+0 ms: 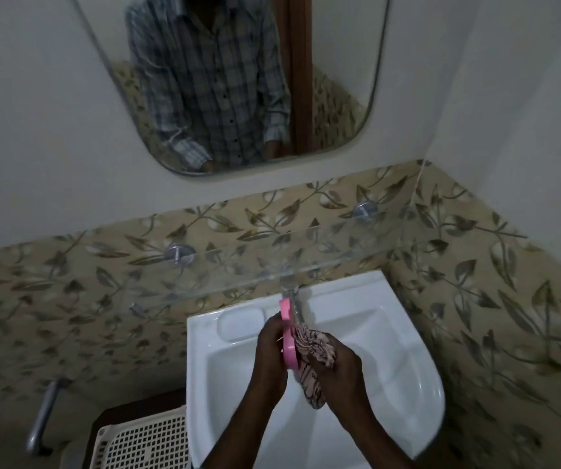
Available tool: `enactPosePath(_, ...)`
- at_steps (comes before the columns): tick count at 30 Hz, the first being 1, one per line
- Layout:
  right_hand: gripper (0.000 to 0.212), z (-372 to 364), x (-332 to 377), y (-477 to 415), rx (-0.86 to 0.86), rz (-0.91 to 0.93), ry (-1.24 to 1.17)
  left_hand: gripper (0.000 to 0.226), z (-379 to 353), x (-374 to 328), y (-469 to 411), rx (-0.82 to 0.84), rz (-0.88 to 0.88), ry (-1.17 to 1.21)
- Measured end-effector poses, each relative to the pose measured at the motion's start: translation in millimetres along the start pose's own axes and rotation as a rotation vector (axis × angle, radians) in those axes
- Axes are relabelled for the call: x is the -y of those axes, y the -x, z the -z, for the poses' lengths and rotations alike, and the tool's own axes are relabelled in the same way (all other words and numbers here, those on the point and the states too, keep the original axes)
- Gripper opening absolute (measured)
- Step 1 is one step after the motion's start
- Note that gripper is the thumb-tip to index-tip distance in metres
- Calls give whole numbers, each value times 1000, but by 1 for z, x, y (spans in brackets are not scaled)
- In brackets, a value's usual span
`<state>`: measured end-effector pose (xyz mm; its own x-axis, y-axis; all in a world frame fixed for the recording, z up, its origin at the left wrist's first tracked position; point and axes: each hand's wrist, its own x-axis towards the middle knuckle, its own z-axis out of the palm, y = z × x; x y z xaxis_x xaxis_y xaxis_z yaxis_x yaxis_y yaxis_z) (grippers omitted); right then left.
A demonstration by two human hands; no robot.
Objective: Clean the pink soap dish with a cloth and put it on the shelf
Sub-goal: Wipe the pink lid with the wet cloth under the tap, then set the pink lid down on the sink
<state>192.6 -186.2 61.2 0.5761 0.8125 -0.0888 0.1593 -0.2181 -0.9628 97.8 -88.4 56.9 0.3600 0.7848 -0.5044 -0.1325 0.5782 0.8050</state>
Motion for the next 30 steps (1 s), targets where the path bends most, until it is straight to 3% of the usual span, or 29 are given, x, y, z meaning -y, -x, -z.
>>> enactPosePath(4,14,26,-13,-23,-90,-147,-222,72,-41,-6,-12,145,-223,-522)
enactPosePath(8,24,66,-47,-64,-379,-309,-382,98,-86,-13,-55,193,-411,-996)
enactPosePath(11,41,91,-77,-90,-479,-433,-427,107,-105,-6,-108,247,-446,-1380)
enactPosePath(15,46,107,-86,-74,-501,-390,-496,104,-98,9,-133,310,-421,-1746)
enactPosePath(17,44,130,-119,-94,-450,-430,-481,101,-105,46,-166,323,-387,-1727)
enactPosePath(26,46,132,-139,-91,-383,-474,-552,109,-88,61,-177,247,-555,-1737)
enactPosePath(30,44,127,-131,-94,-297,-483,-659,92,-92,58,-150,187,-801,-1450)
